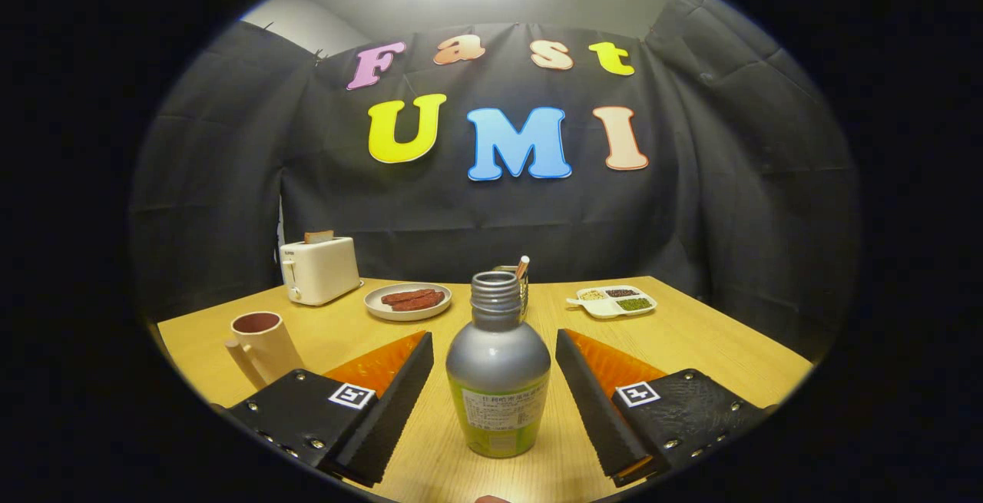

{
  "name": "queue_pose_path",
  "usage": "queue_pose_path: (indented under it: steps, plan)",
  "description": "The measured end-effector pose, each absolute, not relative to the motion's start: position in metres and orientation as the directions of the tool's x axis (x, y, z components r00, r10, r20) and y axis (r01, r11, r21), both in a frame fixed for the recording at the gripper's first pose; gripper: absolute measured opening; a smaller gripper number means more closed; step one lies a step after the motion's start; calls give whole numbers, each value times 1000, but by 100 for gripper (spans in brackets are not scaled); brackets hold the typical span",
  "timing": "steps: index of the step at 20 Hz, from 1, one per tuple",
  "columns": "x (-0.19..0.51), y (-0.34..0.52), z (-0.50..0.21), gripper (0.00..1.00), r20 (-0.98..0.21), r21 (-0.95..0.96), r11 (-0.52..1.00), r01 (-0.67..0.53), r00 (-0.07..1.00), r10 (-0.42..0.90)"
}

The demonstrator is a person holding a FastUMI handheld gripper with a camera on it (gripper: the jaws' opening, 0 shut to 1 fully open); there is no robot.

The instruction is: Take the bottle from table, then pour the juice into the cup, finally place the bottle on the coaster

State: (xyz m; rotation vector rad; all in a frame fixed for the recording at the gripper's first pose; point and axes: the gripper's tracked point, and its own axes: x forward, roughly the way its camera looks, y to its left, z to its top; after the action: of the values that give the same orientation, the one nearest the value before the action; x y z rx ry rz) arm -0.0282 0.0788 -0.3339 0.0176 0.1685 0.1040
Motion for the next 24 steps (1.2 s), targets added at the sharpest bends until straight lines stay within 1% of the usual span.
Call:
queue_pose_path:
  steps: [5, 6, 7, 8, 10, 12, 16, 18, 21, 24]
  plan:
    - [-13, 78, -351, 99, -168, 24, 996, -88, 982, 90]
    - [-11, 82, -356, 97, -176, 21, 996, -90, 980, 92]
    - [-10, 82, -358, 86, -171, 12, 996, -91, 981, 92]
    - [-8, 86, -355, 83, -173, -3, 995, -96, 980, 94]
    - [-4, 94, -354, 81, -197, -48, 992, -116, 975, 104]
    - [0, 107, -339, 81, -186, -122, 982, -146, 975, 121]
    - [18, 136, -304, 81, -121, -363, 916, -174, 983, 139]
    - [25, 156, -305, 81, -136, -452, 866, -213, 976, 170]
    - [27, 175, -316, 81, -179, -521, 809, -272, 962, 207]
    - [33, 190, -316, 81, -184, -631, 723, -280, 960, 211]
